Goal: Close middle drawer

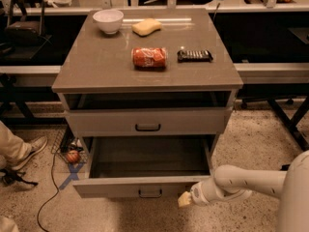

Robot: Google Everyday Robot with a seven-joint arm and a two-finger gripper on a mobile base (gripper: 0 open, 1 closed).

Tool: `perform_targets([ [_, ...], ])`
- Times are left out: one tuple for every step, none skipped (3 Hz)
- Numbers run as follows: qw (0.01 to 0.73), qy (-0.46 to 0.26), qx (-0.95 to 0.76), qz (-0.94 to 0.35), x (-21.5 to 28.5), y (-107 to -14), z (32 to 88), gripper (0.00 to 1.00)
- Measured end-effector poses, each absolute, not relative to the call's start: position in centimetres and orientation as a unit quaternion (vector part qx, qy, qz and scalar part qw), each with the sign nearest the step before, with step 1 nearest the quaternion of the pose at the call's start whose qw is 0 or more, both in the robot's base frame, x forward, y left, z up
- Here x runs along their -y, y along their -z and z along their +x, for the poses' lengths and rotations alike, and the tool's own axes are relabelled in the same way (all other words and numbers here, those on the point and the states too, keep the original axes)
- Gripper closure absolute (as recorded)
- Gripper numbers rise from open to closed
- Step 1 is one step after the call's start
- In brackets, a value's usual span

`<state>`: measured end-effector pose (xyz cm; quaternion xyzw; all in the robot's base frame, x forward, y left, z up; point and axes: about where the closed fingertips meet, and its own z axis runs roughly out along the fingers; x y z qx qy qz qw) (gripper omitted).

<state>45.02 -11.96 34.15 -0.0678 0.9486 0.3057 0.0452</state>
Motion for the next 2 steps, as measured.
perform_targets([
  [0.096,-0.307,-0.945,-0.056,12.8,-34.9,47.7,1.0],
  [0.16,-0.304,-0.938,-0.051,14.6,-37.1,51.4,1.0],
])
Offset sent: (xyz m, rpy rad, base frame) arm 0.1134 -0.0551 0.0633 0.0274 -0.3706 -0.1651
